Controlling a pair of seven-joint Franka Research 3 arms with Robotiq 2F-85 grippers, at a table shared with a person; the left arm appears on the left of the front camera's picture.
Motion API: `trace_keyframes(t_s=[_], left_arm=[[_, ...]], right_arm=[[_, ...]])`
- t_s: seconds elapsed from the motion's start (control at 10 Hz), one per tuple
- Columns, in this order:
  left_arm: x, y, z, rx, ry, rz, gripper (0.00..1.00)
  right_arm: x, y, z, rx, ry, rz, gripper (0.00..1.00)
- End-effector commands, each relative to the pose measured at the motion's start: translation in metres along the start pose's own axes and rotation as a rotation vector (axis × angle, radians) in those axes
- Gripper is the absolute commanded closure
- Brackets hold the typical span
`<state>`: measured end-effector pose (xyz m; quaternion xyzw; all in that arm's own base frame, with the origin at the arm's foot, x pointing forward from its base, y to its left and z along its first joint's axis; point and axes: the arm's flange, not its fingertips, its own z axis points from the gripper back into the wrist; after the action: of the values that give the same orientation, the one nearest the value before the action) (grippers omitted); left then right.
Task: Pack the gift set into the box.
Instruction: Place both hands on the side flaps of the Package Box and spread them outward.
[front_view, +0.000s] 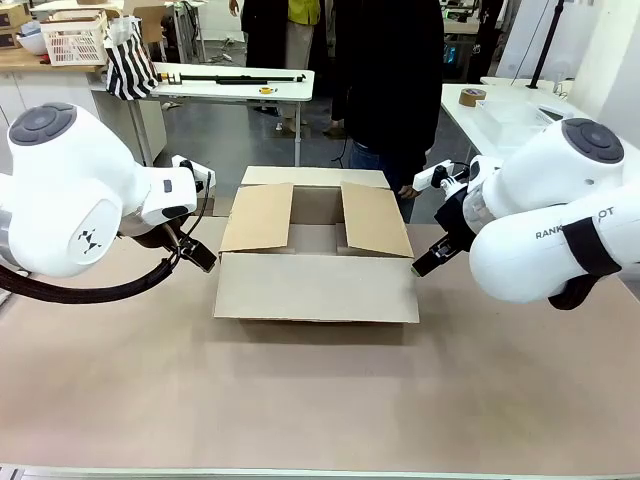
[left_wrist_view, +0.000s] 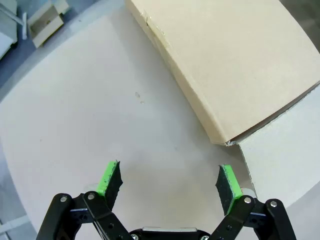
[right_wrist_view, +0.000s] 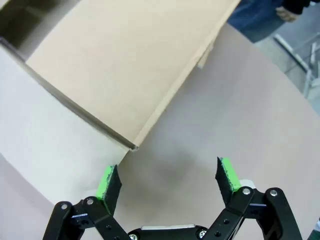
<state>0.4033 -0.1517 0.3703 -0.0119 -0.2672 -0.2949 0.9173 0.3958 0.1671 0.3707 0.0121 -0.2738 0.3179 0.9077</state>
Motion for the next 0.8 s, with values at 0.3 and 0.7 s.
trace_keyframes(t_s=[0.3, 0.7], left_arm=[[0.0, 0.0, 0.0, 0.0, 0.0, 0.0, 0.0], [-0.003, 0.002, 0.027, 0.01, 0.036, 0.012, 0.0]], right_arm=[[0.0, 0.0, 0.0, 0.0, 0.0, 0.0, 0.0], [-0.002, -0.016, 0.061, 0.029, 0.103, -0.027, 0.0]])
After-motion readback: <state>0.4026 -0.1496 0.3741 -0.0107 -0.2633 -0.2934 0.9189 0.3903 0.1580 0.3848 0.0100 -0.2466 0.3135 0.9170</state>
